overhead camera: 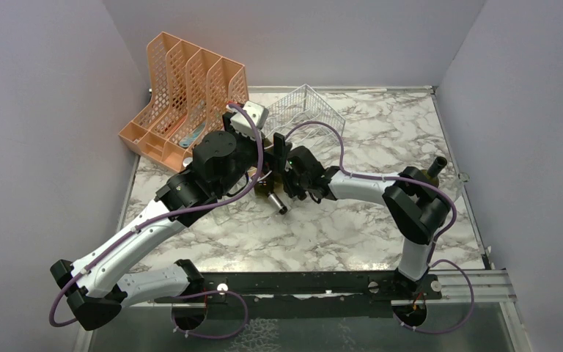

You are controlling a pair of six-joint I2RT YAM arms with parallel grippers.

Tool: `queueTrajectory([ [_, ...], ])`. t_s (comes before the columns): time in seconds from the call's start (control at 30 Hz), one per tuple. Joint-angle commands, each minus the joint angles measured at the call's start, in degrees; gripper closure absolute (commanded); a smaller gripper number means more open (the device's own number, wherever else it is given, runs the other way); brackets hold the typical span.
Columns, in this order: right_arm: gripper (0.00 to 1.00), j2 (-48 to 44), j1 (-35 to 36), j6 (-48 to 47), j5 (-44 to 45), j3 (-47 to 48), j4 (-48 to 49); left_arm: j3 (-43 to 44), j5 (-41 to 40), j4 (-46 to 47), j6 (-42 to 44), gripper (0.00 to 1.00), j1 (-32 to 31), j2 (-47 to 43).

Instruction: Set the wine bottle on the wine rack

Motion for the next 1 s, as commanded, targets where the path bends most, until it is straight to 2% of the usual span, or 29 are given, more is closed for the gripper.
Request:
queueTrajectory([
  [0.0,0.59,0.22,0.32,-0.72,-0.42,3.53,6.96,1.36,0.11,0.07,-0.45,0.01,-0.12,-1.28],
  [0.13,0.43,-0.31,0.33,-0.52,-0.73,3.28,7.18,1.32,-0.03,-0.09,-0.39,0.01,-0.1,-1.39],
  [0.3,0.35,-2.27,0.26,-0.31,-0.03,2.22,6.97,1.48,-0.33,-0.37,-0.1,0.01,-0.17,-1.68],
  [0.6,0.29,-10.98,0.29,1.35,2.17,-3.05,3.86,1.49,-1.19,-0.65,0.6,0.01,-0.1,-2.79],
  [0.73,0.29,-16.48,0.32,2.28,2.62,-4.76,-0.94,1.64,-1.56,-0.91,0.62,0.01,-0.15,-3.43],
  [0.97,0.29,-31.01,0.3,3.9,11.83,-6.09,-10.15,0.57,-1.41,-0.98,0.45,0.01,-0.14,-5.86],
])
